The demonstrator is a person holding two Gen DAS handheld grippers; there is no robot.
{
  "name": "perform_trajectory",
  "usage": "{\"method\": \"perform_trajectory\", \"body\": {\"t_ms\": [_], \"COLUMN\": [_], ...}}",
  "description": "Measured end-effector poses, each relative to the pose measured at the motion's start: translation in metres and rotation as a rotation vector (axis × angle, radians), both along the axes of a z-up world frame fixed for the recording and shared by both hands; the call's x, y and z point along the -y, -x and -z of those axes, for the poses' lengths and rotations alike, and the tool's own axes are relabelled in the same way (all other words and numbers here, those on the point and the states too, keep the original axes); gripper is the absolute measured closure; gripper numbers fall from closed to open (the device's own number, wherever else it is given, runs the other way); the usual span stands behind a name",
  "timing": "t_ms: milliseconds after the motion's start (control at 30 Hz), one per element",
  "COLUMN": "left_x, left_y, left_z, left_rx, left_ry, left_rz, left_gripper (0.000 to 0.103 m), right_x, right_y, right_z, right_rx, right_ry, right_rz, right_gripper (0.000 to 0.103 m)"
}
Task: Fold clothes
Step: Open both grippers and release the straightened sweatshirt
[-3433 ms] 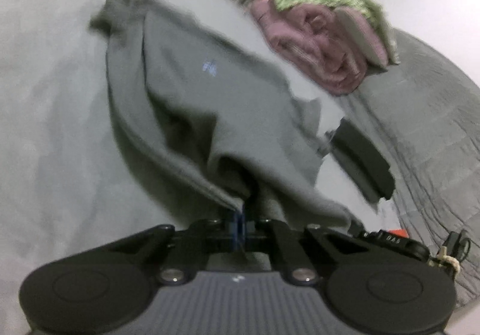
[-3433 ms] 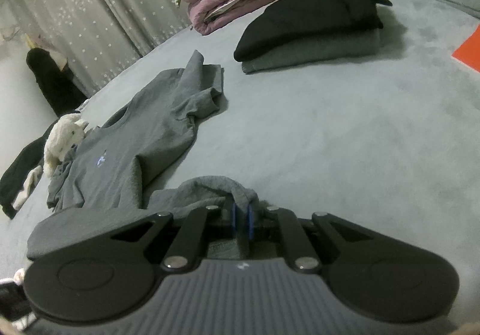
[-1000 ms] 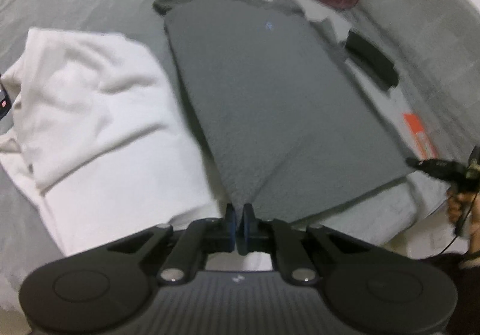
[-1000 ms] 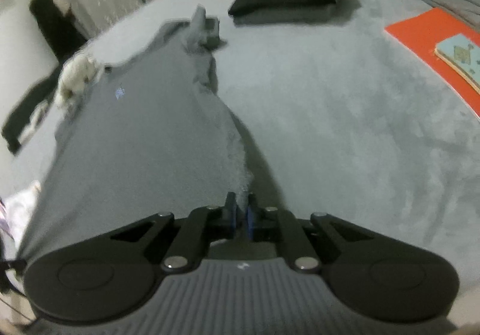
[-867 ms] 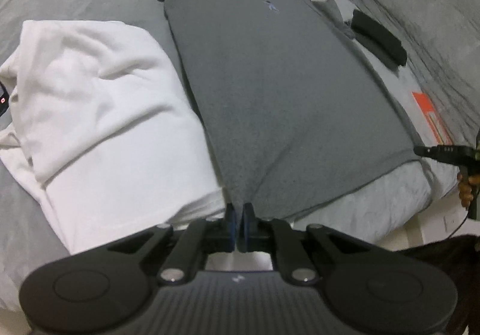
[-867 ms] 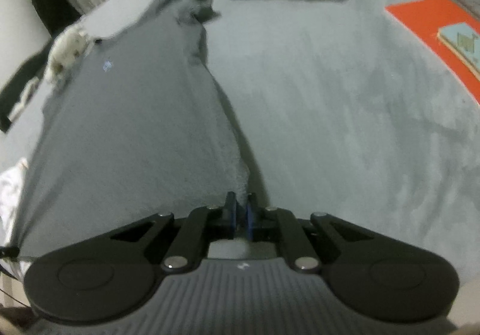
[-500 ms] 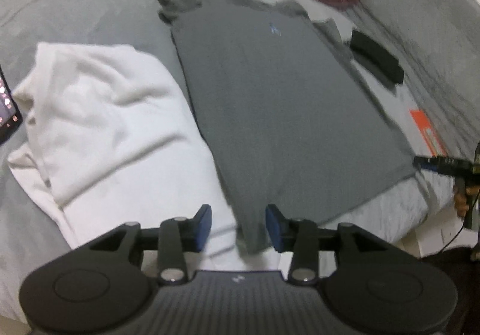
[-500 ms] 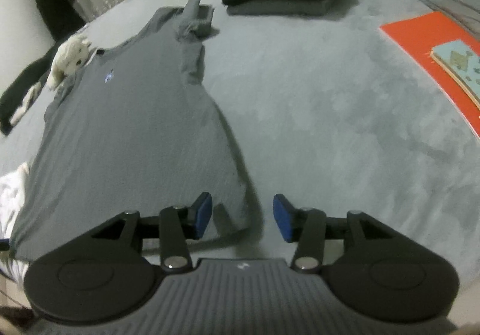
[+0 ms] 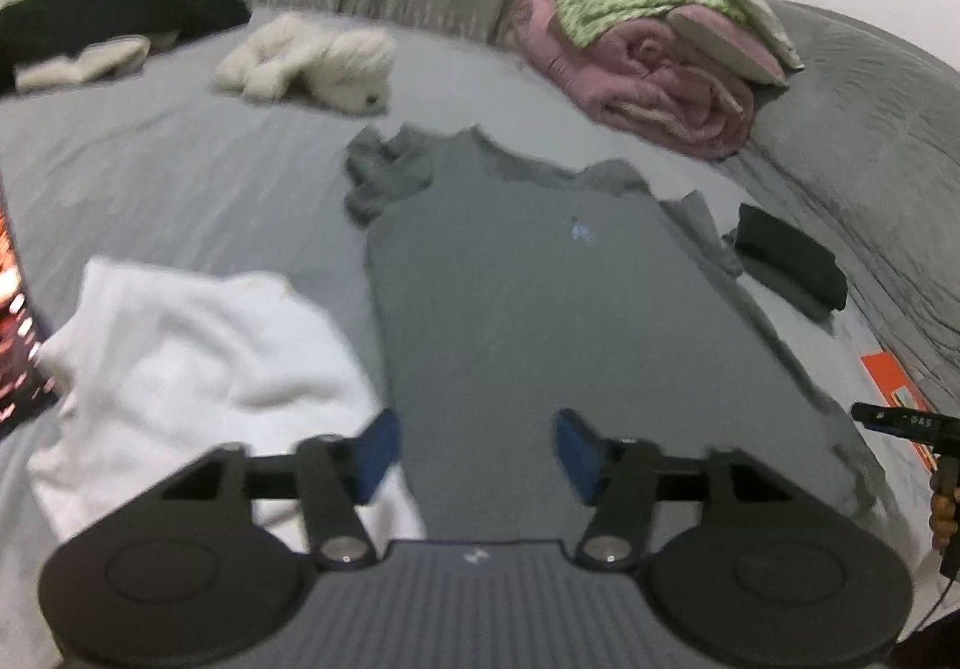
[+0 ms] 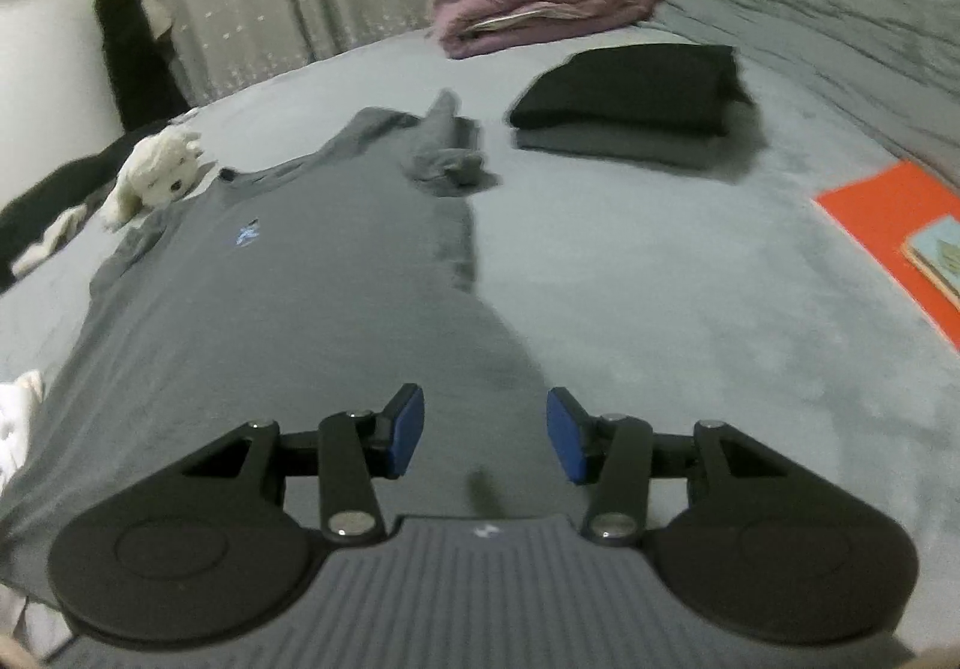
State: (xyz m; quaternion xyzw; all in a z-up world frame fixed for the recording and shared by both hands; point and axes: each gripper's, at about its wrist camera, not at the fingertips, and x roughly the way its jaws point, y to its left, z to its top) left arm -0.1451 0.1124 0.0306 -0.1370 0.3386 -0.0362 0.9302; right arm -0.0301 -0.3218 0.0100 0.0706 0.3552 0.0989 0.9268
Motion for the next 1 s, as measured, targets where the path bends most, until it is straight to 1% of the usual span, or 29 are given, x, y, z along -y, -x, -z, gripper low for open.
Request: {"method": "perform_trajectory", "body": {"t_ms": [100,233,267,333,400,433,467,600,700,800,900,1000], "left_x": [0.023,0.051,0.056,0.063,0.066,0.067,0.065,0.051,0.037,0.031,0.026,0.022], "left_y": [-0.013,-0.027,-0.031,-0.036,-0.037,-0.035,-0.03,-0.014,-0.001,0.009,0.009,0.005], "left_z": [0.003,0.017,0.022,0.038,0.053,0.06,0.061,0.061,0.057,0.051,0.041,0.034], "left_rx": [0.023,0.041,0.035,-0.017,-0.071,-0.091,-0.074,-0.068,-0.089,-0.094,-0.1,-0.072], "left_ry": [-0.062,-0.129,-0.143,-0.173,-0.212,-0.234,-0.251,-0.243,-0.222,-0.21,-0.167,-0.146], "left_rz": [0.038,0.11,0.13,0.163,0.189,0.202,0.224,0.295,0.362,0.389,0.364,0.317], "left_gripper": [0.033,0.033,0.033,0.033,0.033,0.033,0.032,0.032,0.032,0.032,0.03,0.026], "right_x": [-0.024,-0.054,-0.059,-0.062,-0.061,-0.056,-0.051,-0.026,-0.02,-0.02,-0.024,-0.029], "right_y": [-0.007,-0.015,-0.017,-0.018,-0.019,-0.017,-0.015,-0.004,0.007,0.016,0.017,0.017], "right_z": [0.003,0.013,0.018,0.029,0.04,0.041,0.043,0.045,0.044,0.039,0.032,0.023], "right_rx": [0.01,0.034,0.031,0.016,0.009,0.023,0.032,0.037,0.037,0.019,0.009,0.033], "right_ry": [0.024,0.081,0.098,0.156,0.218,0.23,0.235,0.199,0.209,0.213,0.209,0.181], "right_rz": [-0.044,-0.11,-0.125,-0.147,-0.166,-0.174,-0.181,-0.224,-0.256,-0.256,-0.237,-0.231], "right_gripper": [0.053,0.051,0.051,0.051,0.044,0.037,0.035,0.035,0.035,0.033,0.032,0.032]}}
